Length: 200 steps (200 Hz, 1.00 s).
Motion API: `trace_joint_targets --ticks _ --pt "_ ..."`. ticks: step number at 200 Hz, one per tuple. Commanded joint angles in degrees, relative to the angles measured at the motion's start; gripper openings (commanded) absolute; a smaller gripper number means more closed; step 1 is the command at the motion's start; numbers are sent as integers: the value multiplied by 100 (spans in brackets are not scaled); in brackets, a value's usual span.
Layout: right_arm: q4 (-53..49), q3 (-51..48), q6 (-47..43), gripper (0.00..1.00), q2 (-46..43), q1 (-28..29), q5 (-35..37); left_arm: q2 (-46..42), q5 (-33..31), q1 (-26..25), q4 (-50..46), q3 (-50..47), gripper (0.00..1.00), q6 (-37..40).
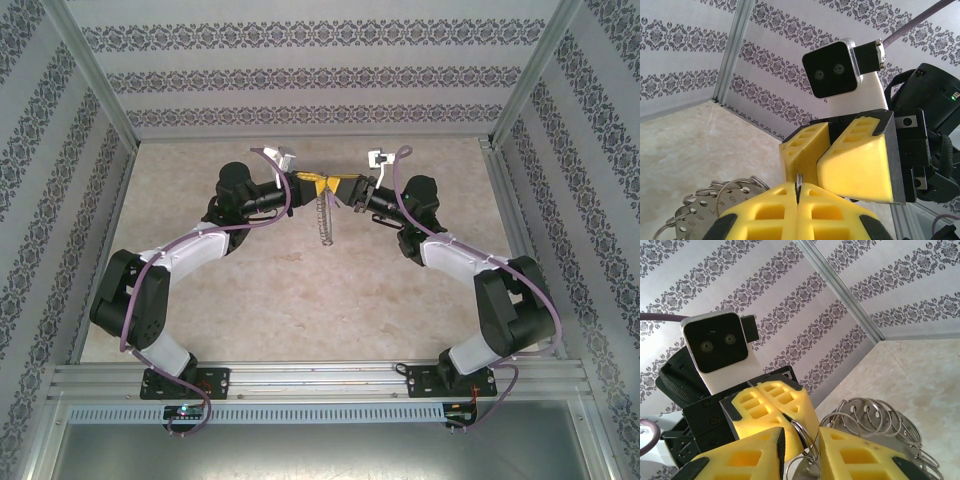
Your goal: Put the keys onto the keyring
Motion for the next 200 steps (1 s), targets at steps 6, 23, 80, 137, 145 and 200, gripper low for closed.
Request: trace_joint_targets --ticks 6,23,80,137,145,200 --pt "399 191 80 26 84 90 -220 26 113 -51 445 95 0 -116" --pt "436 184 86 23 98 91 -246 32 109 -58 429 96 0 -100" --pt "437 156 60 6 99 94 -317 28 92 -51 407 122 0 -107" --pt "166 241 -156 0 80 -34 -433 -37 189 -42 -181 336 10 238" --pt "57 269 -216 0 60 -107 -486 -76 207 -30 -519 435 13 413" --pt "-1742 764 -1475 0 -39 -454 -1043 -105 328 113 -2512 1273 30 1410"
